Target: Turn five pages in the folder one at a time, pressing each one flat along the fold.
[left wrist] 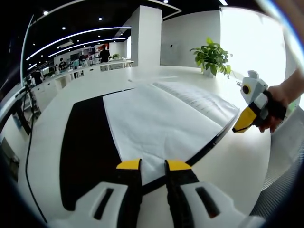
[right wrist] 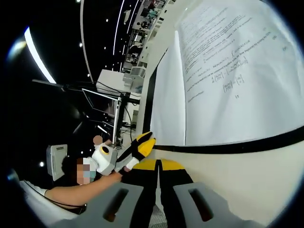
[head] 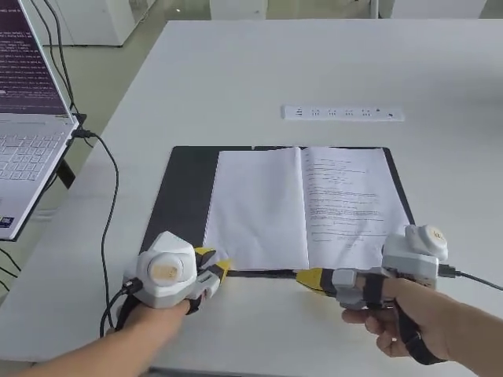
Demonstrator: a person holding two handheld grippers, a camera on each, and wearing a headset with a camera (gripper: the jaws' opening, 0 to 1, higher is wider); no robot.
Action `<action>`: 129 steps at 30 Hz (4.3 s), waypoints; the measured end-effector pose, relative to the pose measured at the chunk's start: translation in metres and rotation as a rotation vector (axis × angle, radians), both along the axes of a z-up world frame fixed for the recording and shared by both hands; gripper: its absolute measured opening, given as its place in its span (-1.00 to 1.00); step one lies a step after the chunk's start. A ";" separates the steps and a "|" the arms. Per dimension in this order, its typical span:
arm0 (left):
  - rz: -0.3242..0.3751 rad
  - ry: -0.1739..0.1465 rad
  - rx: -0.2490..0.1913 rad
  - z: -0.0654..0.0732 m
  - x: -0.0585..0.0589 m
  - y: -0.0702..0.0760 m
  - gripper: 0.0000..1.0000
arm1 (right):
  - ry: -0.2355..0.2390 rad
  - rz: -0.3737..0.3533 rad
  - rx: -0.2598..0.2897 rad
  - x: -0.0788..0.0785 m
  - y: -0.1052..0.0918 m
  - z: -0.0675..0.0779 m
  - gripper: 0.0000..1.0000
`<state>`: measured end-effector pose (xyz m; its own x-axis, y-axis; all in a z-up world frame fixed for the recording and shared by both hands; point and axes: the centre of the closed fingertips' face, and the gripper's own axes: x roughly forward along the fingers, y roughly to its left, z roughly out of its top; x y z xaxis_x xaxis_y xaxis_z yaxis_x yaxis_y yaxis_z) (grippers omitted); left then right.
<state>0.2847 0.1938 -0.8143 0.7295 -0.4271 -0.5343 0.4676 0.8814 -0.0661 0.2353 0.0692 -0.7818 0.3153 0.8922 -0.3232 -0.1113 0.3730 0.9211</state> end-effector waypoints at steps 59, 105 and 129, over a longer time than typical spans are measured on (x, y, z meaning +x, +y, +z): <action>0.019 0.002 -0.127 0.139 -0.093 0.016 0.33 | -0.587 -0.314 -0.545 -0.035 -0.171 0.115 -0.28; -0.252 0.044 -0.097 0.074 0.001 -0.175 0.27 | -0.540 -0.271 -0.544 -0.001 -0.178 0.063 -0.35; -0.305 0.030 0.004 0.013 0.034 -0.254 0.21 | -0.498 -0.304 -0.537 0.009 -0.187 0.045 -0.37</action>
